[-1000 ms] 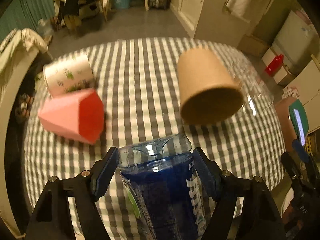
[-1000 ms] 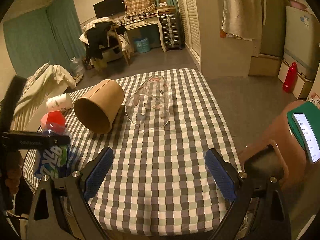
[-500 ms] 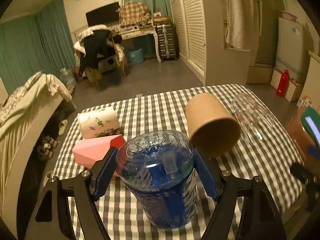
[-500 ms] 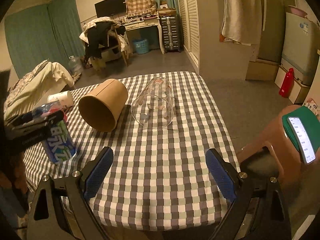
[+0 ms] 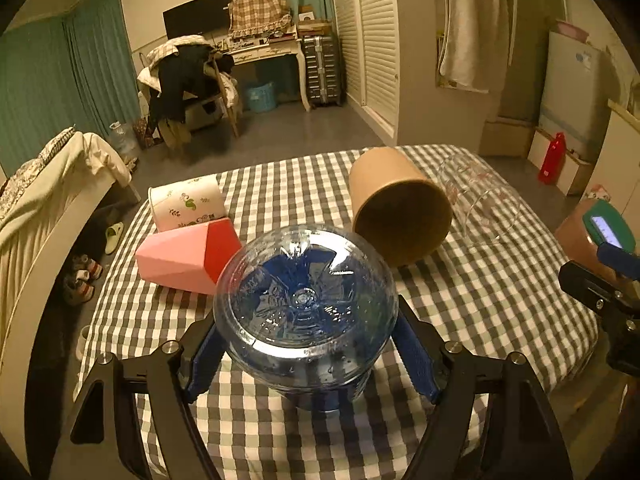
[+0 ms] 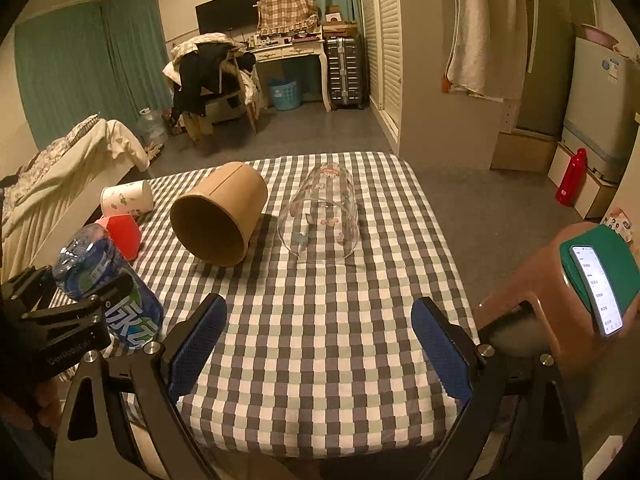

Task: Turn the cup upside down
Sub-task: 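Turn the bottle cap-up with the left gripper and lower it onto the table, then open the left gripper and withdraw from the standing bottle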

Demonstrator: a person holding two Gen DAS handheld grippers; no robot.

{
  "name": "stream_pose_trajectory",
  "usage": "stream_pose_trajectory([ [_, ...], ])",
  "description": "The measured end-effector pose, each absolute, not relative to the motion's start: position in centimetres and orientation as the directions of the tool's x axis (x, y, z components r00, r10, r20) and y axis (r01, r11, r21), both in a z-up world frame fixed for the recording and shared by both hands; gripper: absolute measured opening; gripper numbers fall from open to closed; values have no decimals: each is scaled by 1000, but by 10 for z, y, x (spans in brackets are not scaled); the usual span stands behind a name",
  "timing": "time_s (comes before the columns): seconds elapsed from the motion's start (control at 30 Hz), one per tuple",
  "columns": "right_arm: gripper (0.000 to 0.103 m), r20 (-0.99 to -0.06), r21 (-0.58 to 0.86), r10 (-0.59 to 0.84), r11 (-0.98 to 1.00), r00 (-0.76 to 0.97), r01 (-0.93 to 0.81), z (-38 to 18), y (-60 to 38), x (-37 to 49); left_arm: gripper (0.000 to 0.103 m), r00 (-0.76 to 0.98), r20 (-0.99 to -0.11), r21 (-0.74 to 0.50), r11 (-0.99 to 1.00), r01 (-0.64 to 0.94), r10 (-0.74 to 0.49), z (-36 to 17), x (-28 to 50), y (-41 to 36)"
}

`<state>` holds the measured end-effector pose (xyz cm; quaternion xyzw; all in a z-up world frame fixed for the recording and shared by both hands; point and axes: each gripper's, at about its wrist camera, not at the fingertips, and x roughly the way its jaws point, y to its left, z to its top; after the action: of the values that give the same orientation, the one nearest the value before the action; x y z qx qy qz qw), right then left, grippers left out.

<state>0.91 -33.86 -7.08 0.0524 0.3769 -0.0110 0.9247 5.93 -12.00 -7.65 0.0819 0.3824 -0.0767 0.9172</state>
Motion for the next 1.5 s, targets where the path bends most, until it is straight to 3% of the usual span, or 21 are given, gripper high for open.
stream_pose_trajectory([
  [0.63, 94, -630, 33, -18, 998, 776, 50, -20, -315, -27, 86, 795, -584, -1, 979, 201, -164, -10, 48, -99],
  [1.1, 94, -499, 7, -7, 1000, 866, 12, 44, -290, -82, 86, 876, -454, -60, 987, 152, -162, 51, -5, -52],
  [1.5, 94, -417, -19, 41, 998, 908, -54, 61, -250, -119, 86, 909, -407, -67, 995, 70, -91, 43, -62, -16],
])
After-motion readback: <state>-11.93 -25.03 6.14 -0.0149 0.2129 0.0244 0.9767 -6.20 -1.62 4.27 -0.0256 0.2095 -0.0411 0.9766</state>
